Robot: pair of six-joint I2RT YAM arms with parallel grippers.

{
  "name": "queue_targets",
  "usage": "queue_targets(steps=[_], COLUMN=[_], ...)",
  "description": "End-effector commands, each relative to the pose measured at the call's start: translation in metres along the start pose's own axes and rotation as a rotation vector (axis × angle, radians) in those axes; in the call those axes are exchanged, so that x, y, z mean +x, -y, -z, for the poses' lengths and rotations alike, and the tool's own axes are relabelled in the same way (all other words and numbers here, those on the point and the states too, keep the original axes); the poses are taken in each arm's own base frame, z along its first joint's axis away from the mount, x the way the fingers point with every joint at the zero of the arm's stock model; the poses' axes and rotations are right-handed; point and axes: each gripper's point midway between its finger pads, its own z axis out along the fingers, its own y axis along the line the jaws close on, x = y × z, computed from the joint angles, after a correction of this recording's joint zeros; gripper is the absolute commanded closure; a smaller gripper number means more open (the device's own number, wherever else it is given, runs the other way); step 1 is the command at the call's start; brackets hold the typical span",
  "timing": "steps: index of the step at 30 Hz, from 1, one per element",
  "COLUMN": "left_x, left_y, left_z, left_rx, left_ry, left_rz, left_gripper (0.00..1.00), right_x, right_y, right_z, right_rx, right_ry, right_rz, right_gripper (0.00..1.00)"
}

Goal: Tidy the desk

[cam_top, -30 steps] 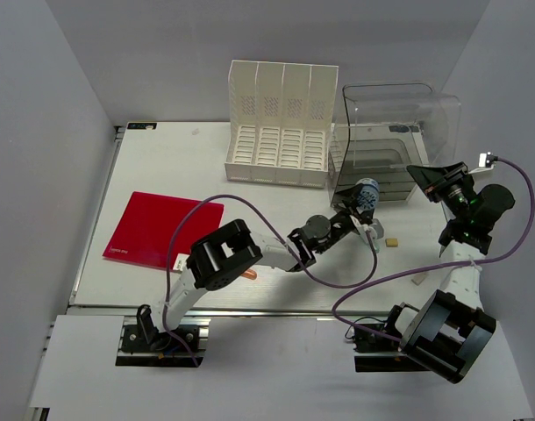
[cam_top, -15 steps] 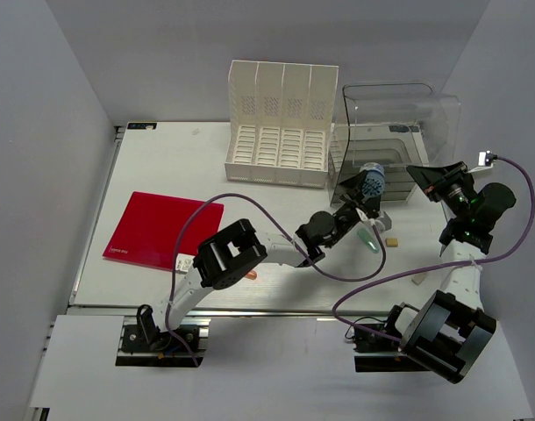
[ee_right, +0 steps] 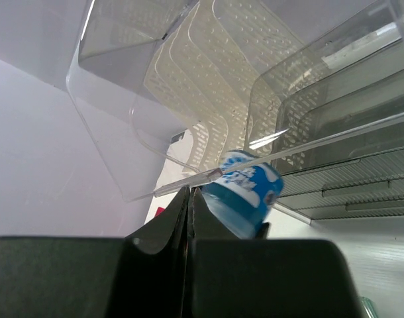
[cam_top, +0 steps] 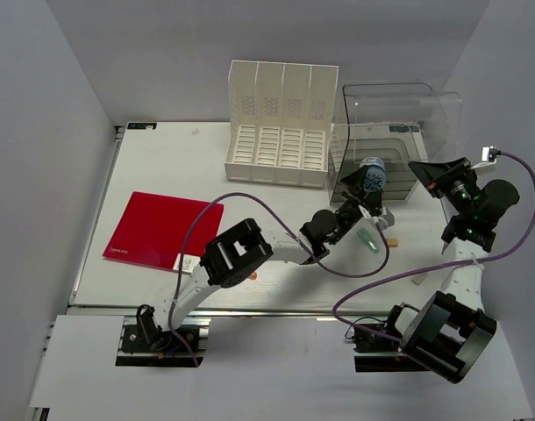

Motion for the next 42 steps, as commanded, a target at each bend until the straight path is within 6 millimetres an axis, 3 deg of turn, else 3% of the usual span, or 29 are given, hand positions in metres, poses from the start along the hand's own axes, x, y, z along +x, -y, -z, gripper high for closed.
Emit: queue_targets(steps=[1, 11, 14, 24, 31, 42], left_x=[-0.021, -0.022, -0.018, 0.004, 0.007, 0.017], left_y=[-0.037, -0.044, -0.054, -0.058, -0.067, -0.060], left_z=[-0.019, -0.032, -0.036, -0.042, -0.048, -0.050], left_rx=[-0.103, -0.172, -0.214, -0.281, -0.323, -0.304], left_ry=[0.067, 0.069, 0.067, 0.026, 0.033, 0.022], left_rz=[0.000, 0.020, 0.031, 0.061, 0.093, 0.119], left_gripper=[1.00, 1.00, 1.00, 1.00, 1.00, 1.00], right_x=[-0.022, -0.025, -0.027, -0.025, -0.026, -0.024], right_y=[-0.026, -0.030, -0.032, -0.028, -0.029, -0.028], right_z=[-0.003, -0.004, -0.004, -0.005, -0.005, -0.005], right_rx=[-0.052, -0.054, -0.057, -0.053, -0.055, -0.056], right_ry=[0.040, 0.039, 0.041, 0.037, 0.042, 0.040], right_rz=[0.087, 0.099, 0.102, 0.089, 0.089, 0.086], right_gripper=[1.00, 1.00, 1.00, 1.00, 1.00, 1.00])
